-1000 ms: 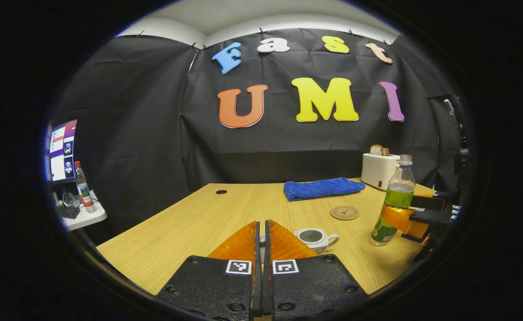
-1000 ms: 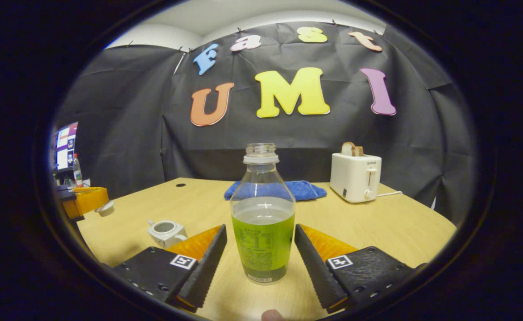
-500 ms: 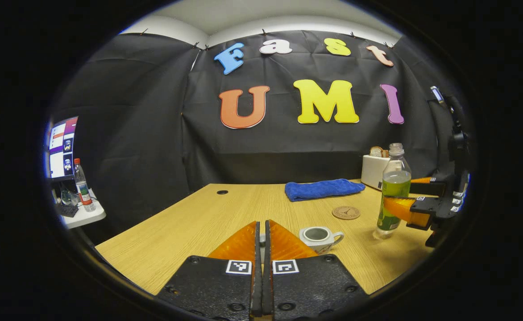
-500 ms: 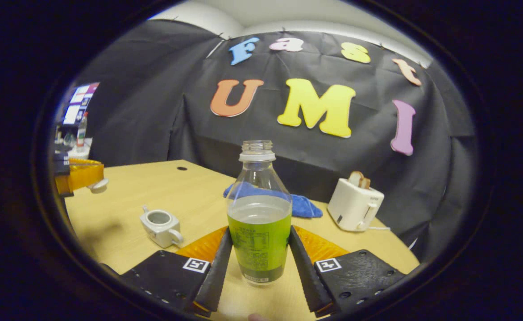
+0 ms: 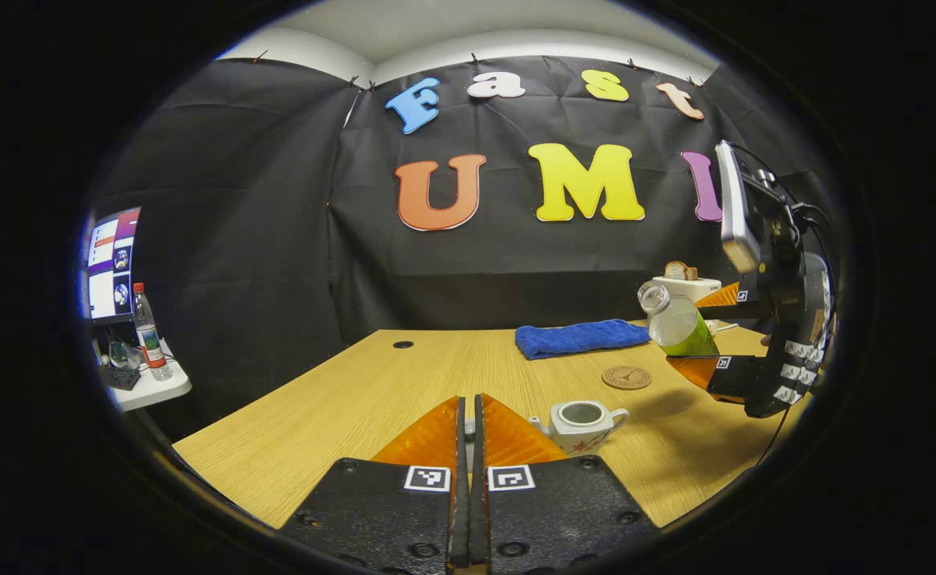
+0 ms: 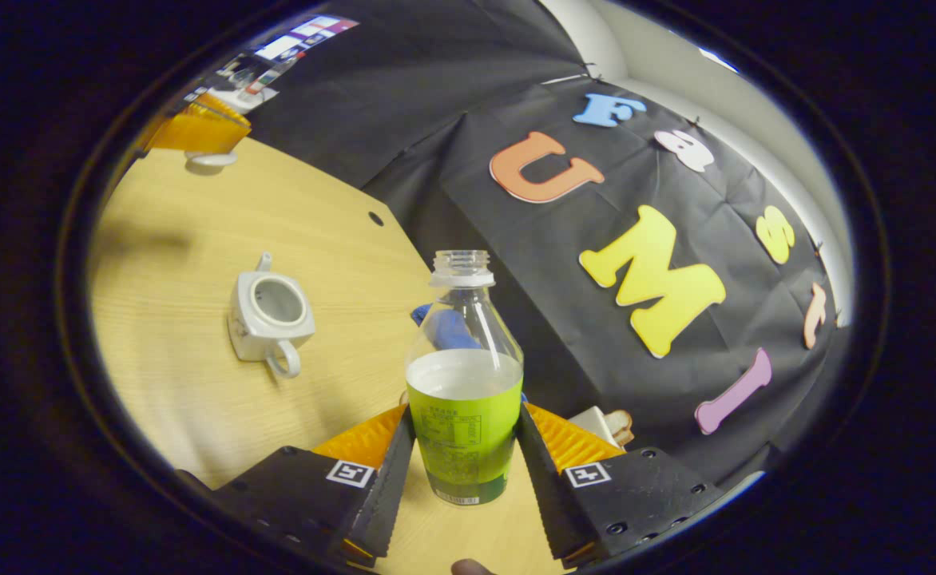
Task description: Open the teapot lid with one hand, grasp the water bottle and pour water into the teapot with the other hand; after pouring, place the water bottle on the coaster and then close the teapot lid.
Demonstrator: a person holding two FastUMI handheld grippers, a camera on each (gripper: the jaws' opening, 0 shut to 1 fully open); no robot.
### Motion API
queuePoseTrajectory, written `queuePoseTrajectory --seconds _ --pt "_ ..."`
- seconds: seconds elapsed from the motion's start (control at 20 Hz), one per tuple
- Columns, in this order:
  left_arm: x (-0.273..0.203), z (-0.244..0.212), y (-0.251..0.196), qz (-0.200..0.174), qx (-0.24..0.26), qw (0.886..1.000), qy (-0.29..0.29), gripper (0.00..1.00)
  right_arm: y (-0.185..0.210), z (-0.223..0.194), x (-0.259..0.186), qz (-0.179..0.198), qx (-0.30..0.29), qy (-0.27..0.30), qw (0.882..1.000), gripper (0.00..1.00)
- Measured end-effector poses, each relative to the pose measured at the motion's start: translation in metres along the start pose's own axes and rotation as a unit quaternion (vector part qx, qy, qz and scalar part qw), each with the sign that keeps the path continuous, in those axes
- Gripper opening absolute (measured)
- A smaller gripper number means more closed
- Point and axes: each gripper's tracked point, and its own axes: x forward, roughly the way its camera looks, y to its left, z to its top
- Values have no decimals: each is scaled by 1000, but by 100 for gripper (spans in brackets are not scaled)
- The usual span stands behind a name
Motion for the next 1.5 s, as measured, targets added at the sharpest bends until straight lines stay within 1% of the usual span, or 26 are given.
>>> queuePoseTrajectory --seconds 0.1,0.2,0.3,0.4,0.55,0.8,1.1,1.25,1.5 --pt "0 -2 5 -1 1 1000 -2 3 2 2 2 -3 -44 -4 999 72" --pt "2 -2 9 -1 0 1000 -4 3 2 6 8 -13 -92 -11 996 72" --pt "3 -2 12 0 -1 1000 -7 3 -1 11 13 -27 -146 -21 989 72" --pt "4 -3 13 0 -1 1000 -8 3 -1 14 13 -38 -188 -31 981 72" --pt "3 -2 14 -2 0 1000 -12 3 0 18 13 -43 -227 -41 972 71" --pt "2 -2 19 0 2 1000 -14 3 0 26 13 -54 -296 -52 952 71" --pt "2 -4 23 1 -2 1000 -16 3 0 36 12 -71 -379 -70 920 71" --pt "2 -5 21 0 -5 1000 -14 3 0 38 11 -72 -395 -75 913 72" --pt "0 -3 21 -3 -4 1000 -16 3 1 41 12 -77 -430 -78 896 72"
